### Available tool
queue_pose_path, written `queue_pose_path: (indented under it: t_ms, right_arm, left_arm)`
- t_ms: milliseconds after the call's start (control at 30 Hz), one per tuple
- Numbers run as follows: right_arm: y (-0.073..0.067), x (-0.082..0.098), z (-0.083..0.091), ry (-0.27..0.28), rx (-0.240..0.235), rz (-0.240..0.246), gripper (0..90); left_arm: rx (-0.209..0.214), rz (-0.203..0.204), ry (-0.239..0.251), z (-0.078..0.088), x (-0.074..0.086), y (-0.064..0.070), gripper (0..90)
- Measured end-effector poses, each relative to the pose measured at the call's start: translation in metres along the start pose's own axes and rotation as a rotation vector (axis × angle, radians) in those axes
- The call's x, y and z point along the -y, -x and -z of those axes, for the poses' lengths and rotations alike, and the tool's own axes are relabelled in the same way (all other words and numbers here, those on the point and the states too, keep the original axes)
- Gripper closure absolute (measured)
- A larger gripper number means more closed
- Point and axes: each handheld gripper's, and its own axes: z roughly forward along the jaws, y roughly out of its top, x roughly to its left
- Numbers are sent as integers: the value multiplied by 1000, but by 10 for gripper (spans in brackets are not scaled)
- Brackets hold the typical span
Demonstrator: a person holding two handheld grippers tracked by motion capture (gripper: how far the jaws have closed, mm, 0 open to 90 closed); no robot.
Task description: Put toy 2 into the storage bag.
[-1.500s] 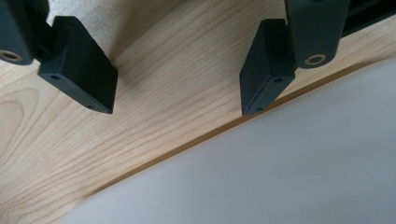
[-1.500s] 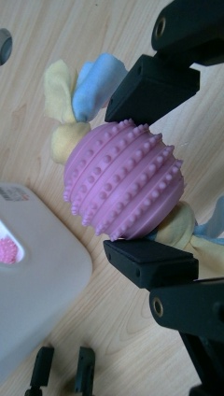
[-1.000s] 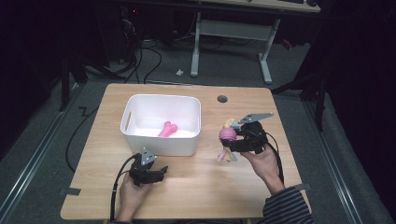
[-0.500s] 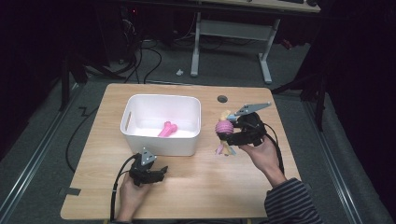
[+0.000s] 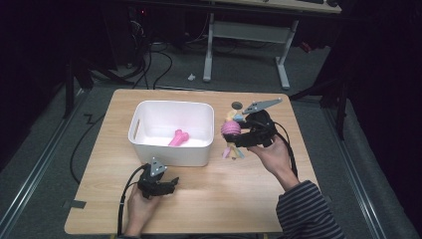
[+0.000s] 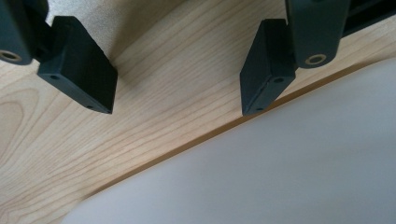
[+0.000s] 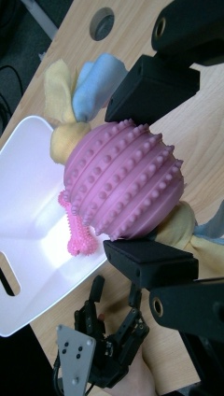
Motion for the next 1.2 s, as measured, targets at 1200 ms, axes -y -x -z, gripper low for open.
queue_pose_path:
  t_ms: [1200]
  right_arm:
    - [-22,-63,-61,-69,-90,26,338]
  left_arm:
    - [2,1,1,0,0,0,279]
